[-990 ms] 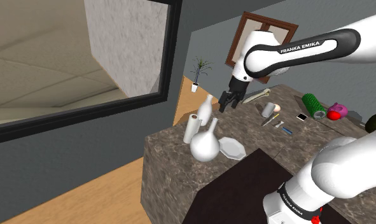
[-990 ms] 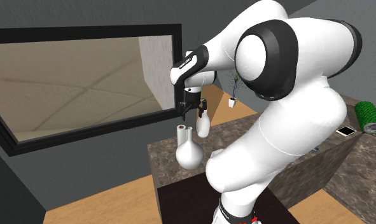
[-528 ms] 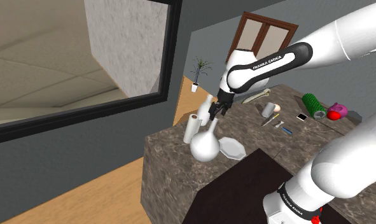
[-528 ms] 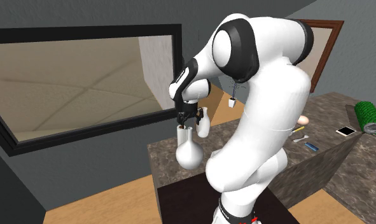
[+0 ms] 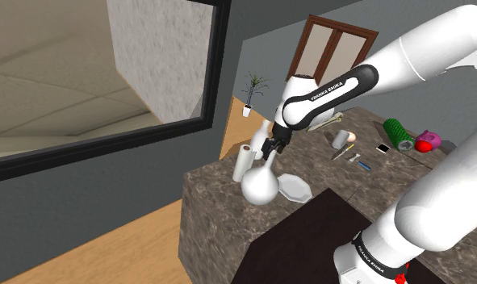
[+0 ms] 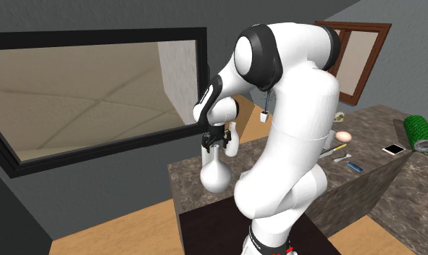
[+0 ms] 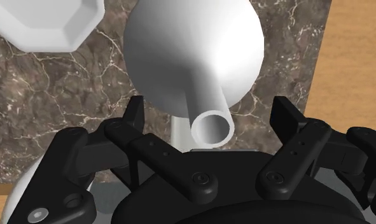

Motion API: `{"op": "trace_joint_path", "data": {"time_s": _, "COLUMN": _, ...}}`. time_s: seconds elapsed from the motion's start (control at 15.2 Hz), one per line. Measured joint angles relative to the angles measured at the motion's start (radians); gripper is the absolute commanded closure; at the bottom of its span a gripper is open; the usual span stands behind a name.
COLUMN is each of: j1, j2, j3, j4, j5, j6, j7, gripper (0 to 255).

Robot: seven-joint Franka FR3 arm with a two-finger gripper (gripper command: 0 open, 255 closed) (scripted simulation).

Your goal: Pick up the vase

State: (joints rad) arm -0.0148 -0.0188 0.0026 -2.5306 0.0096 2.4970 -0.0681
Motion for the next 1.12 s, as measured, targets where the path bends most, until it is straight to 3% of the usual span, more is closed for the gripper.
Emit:
{"op": "trace_joint_path", "data": {"time_s": 0.07, "j1": 0.000, "j2": 0.005, "j3": 0.000, "j4": 0.001, "j5": 0.000, "j6": 0.005, "j7": 0.000, "gripper": 255}}
{"op": "trace_joint_path", "data": {"time_s": 0.73, "j1": 0.000, "j2": 0.010, "j3": 0.000, "j4": 0.001, "j5": 0.000, "j6": 0.011, "j7": 0.000, "gripper": 255}}
{"op": "trace_joint_path", "data": {"time_s": 1.12, "j1": 0.000, "j2": -0.048, "j3": 0.000, "j4": 0.014, "j5": -0.001, "j6": -0.063, "j7": 0.000, "gripper": 255}}
